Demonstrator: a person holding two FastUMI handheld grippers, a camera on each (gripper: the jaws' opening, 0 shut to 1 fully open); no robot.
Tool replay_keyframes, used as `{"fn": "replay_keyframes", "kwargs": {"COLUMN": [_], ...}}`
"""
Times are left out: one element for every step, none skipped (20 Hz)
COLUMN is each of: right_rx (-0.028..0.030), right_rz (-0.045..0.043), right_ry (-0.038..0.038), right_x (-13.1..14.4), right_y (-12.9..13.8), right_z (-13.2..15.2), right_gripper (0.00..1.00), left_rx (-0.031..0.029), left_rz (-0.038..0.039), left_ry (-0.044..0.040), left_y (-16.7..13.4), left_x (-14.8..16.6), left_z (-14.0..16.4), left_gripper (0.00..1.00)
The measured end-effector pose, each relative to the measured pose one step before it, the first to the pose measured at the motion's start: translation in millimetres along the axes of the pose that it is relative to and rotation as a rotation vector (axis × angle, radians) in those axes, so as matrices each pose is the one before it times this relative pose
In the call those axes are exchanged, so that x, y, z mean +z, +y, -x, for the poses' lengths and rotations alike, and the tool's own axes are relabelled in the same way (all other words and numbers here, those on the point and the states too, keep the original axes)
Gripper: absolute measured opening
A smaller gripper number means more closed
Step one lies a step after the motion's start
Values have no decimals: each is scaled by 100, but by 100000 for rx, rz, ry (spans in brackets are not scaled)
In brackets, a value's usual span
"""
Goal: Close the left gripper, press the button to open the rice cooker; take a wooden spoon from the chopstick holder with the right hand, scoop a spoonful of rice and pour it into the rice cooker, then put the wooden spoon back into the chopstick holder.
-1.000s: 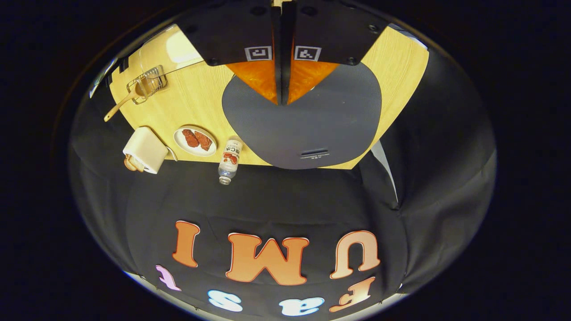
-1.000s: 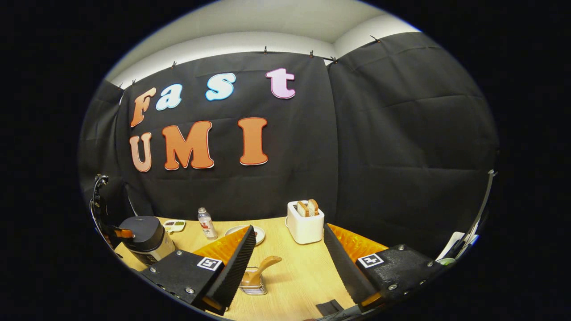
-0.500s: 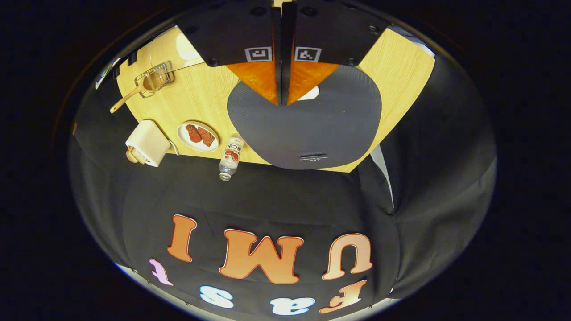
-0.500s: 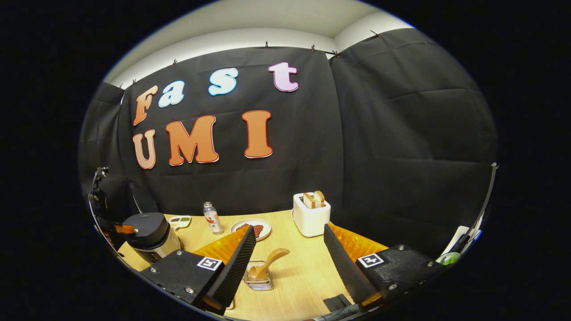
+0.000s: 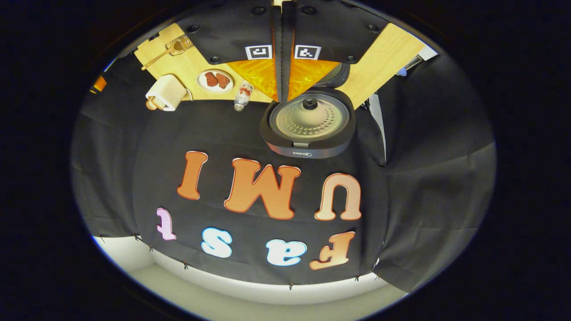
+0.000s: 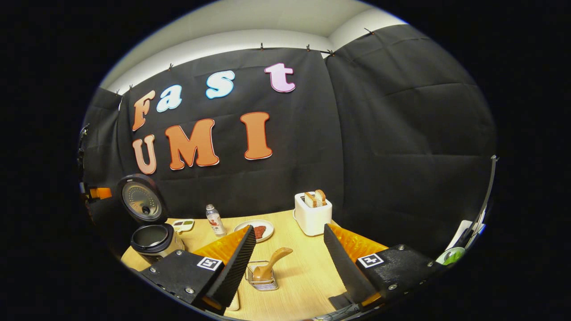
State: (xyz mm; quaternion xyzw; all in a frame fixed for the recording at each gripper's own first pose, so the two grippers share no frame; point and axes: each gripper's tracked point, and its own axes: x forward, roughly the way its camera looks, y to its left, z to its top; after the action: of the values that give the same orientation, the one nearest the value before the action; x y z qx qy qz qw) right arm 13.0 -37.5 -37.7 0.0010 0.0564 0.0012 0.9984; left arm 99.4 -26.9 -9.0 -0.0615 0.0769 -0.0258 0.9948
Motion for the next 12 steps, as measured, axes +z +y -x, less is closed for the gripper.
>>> {"fn": "replay_keyframes", "kwargs": {"right_rx": [-239,-258,87,451,614,740,198,175,484,907,766,589], "right_rz": [-167,-271,-554,-889,-1244,-1191,-866,-917,-1587,-1745,-2111,-2246], "right_ry": [-400,-599,-129,220,483,78,413,756,1311,1047,1337,1445], "right_x": [-35,-158,-163,-410,-445,-437,-445,-661,-650,-582,-686,-746], "right_y": [-96,-120,1,91,101,128,31,-91,68,264,172,58], "right_z": [-270,-173,-220,-354,-385,-452,-596,-548,-624,-561,-621,-620], "right_gripper": [95,95,95,95,95,95,95,95,95,95,95,94], "left_rx": [26,-327,126,850,1432,1786,1442,1337,2086,2407,2690,-762], "left_rz": [396,347,316,-259,-419,-488,-250,-739,-1633,-2349,-1956,-822], "left_ry": [-1624,-1719,-1923,-1174,-957,-1092,-1476,-1936,-1569,-1161,-1377,-794], "left_y": [153,68,215,500,613,666,591,485,512,722,773,-95], "left_x": [756,639,1009,594,684,549,565,814,376,456,299,530], "left_z": [814,767,591,650,741,704,516,656,549,601,478,572], "left_gripper": [5,5,5,2,4,5,5,3,7,9,6,6]}}
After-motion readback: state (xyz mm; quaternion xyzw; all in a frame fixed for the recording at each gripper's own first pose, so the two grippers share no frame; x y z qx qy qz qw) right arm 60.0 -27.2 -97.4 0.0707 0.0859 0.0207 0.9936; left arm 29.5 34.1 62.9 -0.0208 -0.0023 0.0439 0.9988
